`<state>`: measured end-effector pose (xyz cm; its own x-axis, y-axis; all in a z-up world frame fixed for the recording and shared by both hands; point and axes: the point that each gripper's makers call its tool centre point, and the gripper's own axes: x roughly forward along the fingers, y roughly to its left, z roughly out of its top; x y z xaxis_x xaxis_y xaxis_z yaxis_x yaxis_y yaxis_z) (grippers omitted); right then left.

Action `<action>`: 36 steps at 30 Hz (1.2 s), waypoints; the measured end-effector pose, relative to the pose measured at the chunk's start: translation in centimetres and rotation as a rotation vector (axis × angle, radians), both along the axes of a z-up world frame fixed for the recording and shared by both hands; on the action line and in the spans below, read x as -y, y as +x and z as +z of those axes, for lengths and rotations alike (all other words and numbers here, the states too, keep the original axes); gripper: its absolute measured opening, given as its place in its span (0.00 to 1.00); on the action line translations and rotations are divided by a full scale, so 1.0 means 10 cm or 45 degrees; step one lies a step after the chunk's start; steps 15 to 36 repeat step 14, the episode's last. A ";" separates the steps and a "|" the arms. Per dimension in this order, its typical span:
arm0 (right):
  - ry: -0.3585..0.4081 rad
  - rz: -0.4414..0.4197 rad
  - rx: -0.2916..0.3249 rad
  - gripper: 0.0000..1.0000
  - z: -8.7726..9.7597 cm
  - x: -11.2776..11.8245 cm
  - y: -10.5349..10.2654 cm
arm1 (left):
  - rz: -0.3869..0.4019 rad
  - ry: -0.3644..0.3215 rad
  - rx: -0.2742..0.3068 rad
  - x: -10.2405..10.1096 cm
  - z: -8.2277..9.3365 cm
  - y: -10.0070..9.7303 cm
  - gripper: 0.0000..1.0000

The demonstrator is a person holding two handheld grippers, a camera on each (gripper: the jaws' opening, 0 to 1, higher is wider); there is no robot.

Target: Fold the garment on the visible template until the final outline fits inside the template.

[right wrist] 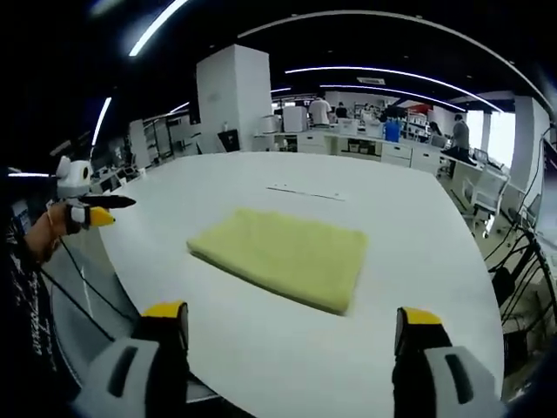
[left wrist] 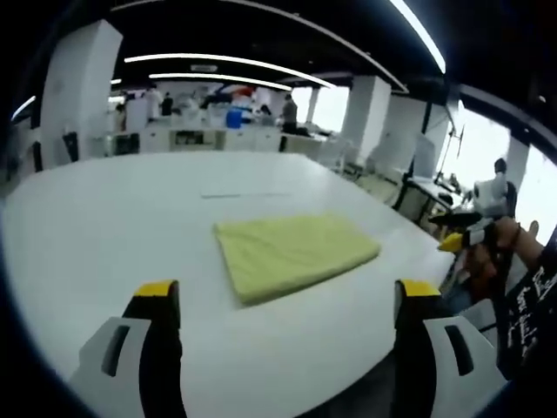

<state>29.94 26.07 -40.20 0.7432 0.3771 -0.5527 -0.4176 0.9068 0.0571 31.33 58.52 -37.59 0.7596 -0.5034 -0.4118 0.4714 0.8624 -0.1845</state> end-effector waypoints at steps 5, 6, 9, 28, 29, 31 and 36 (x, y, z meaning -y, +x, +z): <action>0.011 -0.005 0.005 0.99 0.03 -0.01 0.01 | 0.000 0.023 -0.007 0.00 -0.01 -0.03 0.99; 0.009 -0.005 0.005 0.99 0.03 -0.01 0.01 | 0.001 0.021 -0.005 0.00 -0.01 -0.03 0.99; -0.006 -0.002 -0.005 0.99 0.03 -0.02 0.00 | -0.003 0.019 -0.007 0.00 -0.01 -0.04 0.99; -0.011 0.003 -0.009 0.99 0.03 -0.02 -0.02 | -0.018 0.033 -0.005 0.00 -0.02 -0.06 0.99; -0.011 0.003 -0.009 0.99 0.03 -0.02 -0.02 | -0.018 0.033 -0.005 0.00 -0.02 -0.06 0.99; -0.011 0.003 -0.009 0.99 0.03 -0.02 -0.02 | -0.018 0.033 -0.005 0.00 -0.02 -0.06 0.99; -0.011 0.003 -0.009 0.99 0.03 -0.02 -0.02 | -0.018 0.033 -0.005 0.00 -0.02 -0.06 0.99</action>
